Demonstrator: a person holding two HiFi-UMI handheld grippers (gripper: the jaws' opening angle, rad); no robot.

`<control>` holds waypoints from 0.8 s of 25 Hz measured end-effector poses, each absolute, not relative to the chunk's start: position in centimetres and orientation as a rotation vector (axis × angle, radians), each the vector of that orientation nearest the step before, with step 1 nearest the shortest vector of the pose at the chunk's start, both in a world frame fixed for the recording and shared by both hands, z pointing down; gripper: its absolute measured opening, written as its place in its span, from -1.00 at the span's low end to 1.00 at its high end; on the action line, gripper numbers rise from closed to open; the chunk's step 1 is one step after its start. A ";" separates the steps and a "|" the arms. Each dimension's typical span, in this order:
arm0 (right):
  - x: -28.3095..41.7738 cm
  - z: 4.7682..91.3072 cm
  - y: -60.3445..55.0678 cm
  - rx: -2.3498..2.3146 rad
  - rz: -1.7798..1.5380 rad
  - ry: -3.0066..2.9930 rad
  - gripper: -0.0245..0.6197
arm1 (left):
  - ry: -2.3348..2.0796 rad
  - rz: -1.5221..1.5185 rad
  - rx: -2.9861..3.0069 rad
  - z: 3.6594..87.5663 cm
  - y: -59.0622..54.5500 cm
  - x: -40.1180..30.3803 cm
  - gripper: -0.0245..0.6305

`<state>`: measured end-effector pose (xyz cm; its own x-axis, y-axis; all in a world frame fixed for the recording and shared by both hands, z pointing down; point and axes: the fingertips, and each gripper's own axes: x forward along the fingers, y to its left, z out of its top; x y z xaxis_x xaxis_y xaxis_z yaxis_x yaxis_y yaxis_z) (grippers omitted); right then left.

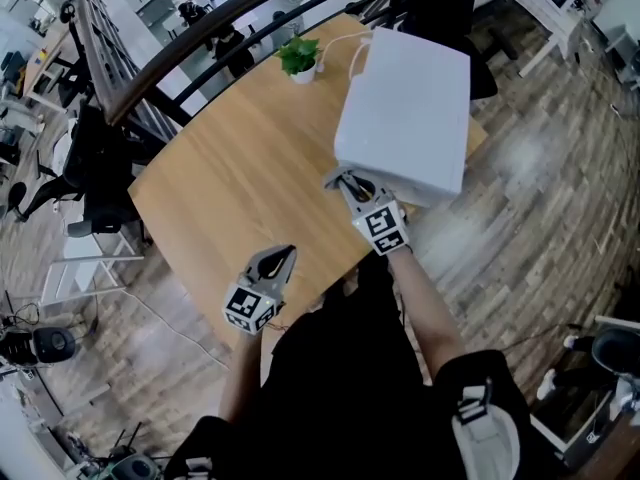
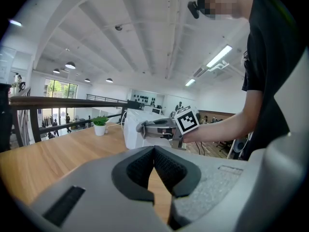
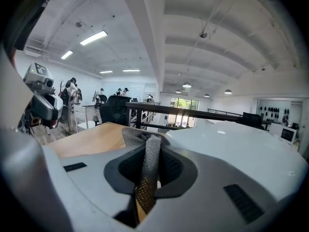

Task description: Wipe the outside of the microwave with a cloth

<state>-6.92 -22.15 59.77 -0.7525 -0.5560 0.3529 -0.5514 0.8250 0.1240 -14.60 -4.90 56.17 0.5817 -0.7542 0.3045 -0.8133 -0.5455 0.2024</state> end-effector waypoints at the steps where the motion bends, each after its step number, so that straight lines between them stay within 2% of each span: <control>1: -6.9 59.9 -22.4 0.840 -0.015 -2.627 -0.81 | -1.280 0.261 2.496 56.2 -4.8 -14.5 -0.92; 20: -7.1 61.2 -24.3 1.070 0.079 -2.584 -0.81 | -1.280 0.289 2.495 56.7 -3.1 -14.5 -0.92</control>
<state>-7.10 -24.34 61.19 -0.6577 -0.6761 0.3321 -0.6951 0.7146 0.0782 -14.54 -3.07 56.69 0.5776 -0.7507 0.3205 -0.8156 -0.5468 0.1893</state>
